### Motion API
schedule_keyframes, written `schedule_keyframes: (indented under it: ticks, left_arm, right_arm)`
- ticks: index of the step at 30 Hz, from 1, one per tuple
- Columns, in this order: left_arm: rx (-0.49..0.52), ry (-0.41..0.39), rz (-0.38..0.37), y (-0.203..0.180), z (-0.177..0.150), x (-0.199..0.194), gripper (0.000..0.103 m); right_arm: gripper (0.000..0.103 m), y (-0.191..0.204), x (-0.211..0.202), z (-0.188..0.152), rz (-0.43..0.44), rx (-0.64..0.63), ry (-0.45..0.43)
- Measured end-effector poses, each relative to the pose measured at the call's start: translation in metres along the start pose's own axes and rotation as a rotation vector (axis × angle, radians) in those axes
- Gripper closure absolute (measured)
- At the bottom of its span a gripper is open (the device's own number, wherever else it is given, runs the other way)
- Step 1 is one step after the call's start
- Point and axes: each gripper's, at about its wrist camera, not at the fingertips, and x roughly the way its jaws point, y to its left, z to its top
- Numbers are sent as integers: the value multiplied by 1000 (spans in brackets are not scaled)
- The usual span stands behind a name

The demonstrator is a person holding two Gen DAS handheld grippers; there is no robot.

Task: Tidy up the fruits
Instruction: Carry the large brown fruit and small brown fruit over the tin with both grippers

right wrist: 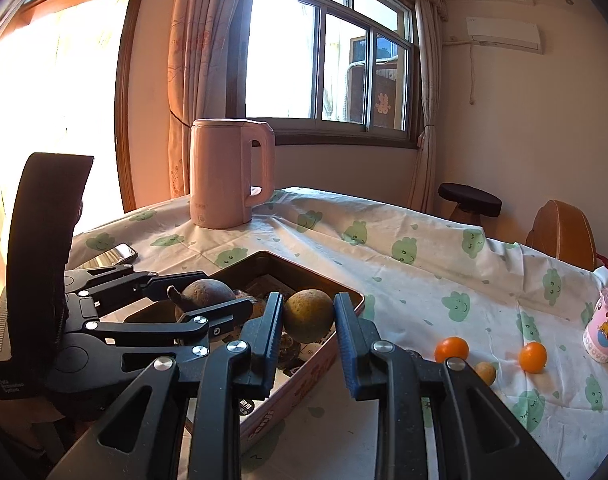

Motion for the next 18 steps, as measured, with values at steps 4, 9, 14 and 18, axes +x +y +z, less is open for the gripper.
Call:
schedule_keyframes:
  ticks: [4, 9, 14, 18]
  left_arm:
    - [-14, 0, 6, 8, -1, 0, 53]
    - [-30, -1, 21, 20, 0, 0, 53]
    - [-37, 12, 31, 27, -1, 2, 53]
    - [-36, 21, 33, 29, -2, 5, 53]
  right_arm:
    - [75, 7, 7, -1, 12, -4, 9]
    - [75, 14, 13, -3, 24, -8, 24]
    - [75, 19, 20, -5, 32, -15, 40]
    - [75, 22, 24, -7, 38, -15, 53]
